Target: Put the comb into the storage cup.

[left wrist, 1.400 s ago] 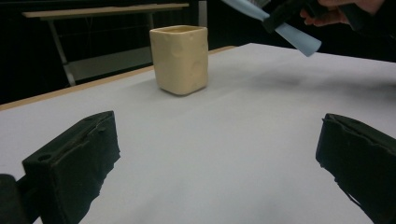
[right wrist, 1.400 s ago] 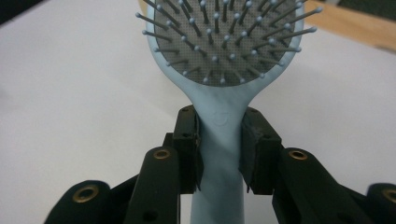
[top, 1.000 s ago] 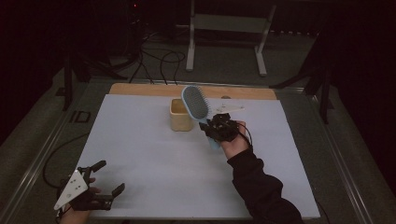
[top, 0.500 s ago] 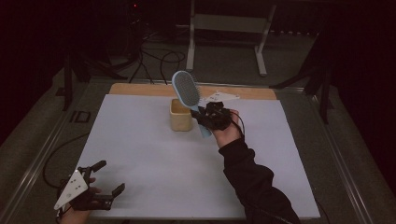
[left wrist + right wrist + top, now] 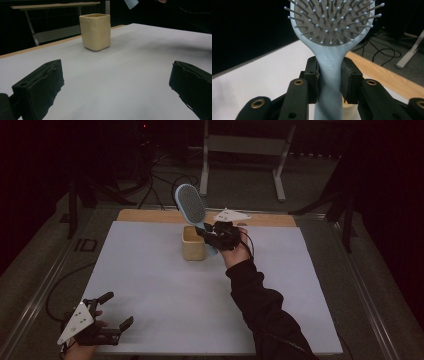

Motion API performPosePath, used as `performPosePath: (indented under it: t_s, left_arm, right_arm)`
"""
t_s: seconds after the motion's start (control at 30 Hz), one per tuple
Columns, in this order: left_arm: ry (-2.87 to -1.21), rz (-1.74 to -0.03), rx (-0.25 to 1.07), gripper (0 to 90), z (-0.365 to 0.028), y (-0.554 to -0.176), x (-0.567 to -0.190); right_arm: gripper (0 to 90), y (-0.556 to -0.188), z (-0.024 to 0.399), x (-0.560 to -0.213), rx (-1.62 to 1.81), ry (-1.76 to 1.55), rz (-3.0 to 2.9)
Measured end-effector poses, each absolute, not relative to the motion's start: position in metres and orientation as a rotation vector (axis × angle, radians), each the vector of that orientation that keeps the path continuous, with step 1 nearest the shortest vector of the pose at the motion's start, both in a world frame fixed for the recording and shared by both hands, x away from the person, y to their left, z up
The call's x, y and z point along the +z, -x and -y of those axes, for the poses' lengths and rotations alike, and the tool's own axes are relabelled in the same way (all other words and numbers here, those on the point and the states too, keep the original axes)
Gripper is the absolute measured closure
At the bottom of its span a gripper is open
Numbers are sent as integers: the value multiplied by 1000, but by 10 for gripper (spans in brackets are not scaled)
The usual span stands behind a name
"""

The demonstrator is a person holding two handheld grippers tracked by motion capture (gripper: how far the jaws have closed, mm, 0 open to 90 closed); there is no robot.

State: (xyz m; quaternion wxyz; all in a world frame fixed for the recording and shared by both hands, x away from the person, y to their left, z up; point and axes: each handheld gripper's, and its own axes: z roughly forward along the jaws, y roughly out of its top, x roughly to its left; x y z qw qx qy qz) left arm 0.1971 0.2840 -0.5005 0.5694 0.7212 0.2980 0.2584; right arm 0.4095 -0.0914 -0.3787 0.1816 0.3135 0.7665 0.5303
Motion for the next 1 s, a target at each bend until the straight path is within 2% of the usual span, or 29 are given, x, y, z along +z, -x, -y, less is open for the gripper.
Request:
performPosePath:
  t_s: [1.0]
  left_arm:
    - [-1682,-700,596,0,-285,-197,-501]
  right_arm:
    - [708,-461,58,-362,1579,-868,-2033]
